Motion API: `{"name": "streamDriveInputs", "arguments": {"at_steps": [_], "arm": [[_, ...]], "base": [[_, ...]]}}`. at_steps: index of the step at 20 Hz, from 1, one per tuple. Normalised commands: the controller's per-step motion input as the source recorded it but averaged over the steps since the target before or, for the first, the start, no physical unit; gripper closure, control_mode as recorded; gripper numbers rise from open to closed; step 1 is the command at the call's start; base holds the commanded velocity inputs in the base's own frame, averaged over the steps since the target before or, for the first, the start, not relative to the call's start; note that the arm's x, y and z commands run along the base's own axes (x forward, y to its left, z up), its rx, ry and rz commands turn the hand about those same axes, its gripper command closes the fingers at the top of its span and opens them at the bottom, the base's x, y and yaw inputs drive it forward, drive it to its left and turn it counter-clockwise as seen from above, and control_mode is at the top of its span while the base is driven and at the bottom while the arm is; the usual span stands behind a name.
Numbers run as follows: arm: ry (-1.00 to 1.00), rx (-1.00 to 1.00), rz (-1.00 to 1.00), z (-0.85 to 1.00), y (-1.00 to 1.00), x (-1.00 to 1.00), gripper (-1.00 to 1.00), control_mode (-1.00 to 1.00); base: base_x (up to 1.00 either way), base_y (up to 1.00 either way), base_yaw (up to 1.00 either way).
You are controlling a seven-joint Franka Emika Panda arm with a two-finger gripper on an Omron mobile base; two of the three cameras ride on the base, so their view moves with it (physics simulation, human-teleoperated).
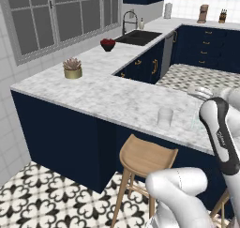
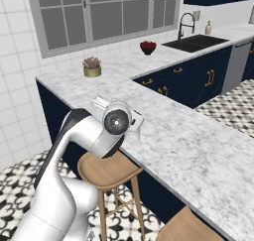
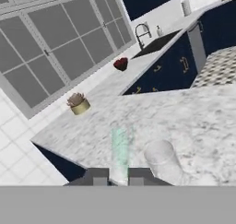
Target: Take a straw from the drawer in front and place it inside the glass cup on the dining counter.
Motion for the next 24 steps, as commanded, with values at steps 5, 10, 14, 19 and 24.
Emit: {"name": "streamDriveInputs", "arguments": {"at_steps": [5, 10, 14, 19, 24], "arm": [[-0.02, 0.09, 0.36, 0.40, 0.05, 0.14, 1.00, -1.00], [-0.14, 0.00, 0.35, 0.01, 0.12, 0.25, 1.00, -1.00], [-0.31, 0.00, 0.32, 0.00, 0.03, 0.19, 1.00, -1.00], [-0.36, 0.00, 0.27, 0.00, 0.11, 0.18, 1.00, -1.00], [-0.28, 0.00, 0.17, 0.00, 0.25, 0.24, 1.00, -1.00]], "base": [[0.00, 0.00, 0.00], [0.00, 0.00, 0.00], [0.00, 0.00, 0.00], [0.00, 0.00, 0.00], [0.00, 0.00, 0.00]]}}
